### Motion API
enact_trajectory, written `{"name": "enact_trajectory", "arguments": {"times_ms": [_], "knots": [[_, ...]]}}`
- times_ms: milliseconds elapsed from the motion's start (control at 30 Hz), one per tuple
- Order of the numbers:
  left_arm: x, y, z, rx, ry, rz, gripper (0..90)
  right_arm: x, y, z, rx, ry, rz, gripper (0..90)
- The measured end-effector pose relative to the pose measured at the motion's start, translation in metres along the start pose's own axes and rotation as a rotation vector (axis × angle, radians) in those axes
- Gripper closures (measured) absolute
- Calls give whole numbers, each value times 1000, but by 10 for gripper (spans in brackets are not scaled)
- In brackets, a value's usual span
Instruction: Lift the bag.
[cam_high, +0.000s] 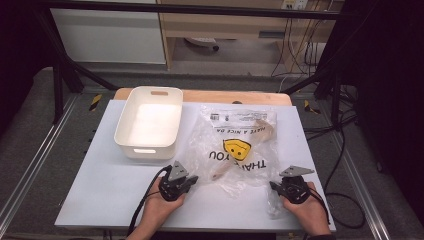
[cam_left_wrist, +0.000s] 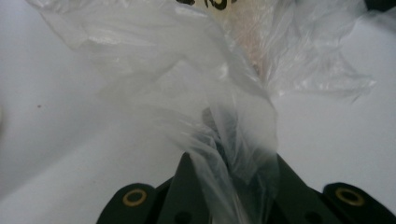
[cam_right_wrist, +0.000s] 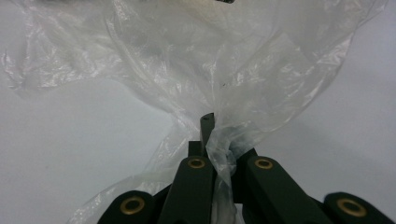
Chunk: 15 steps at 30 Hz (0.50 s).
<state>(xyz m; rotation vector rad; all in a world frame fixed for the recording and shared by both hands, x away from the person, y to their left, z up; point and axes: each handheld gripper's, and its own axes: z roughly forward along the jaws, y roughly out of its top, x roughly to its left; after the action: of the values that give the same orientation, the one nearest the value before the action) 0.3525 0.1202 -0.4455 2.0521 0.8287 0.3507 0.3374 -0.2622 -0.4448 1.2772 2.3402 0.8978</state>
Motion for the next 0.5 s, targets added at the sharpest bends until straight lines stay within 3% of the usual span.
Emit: {"name": "enact_trajectory", "arguments": {"times_ms": [167,500], "knots": [[4,8,-10,-24,-1,2,900,4,7,-5,-47,30,14,900],[12,20,-17,-37,-2,-3,900,12,32,-14,-92,42,-23,900]]}}
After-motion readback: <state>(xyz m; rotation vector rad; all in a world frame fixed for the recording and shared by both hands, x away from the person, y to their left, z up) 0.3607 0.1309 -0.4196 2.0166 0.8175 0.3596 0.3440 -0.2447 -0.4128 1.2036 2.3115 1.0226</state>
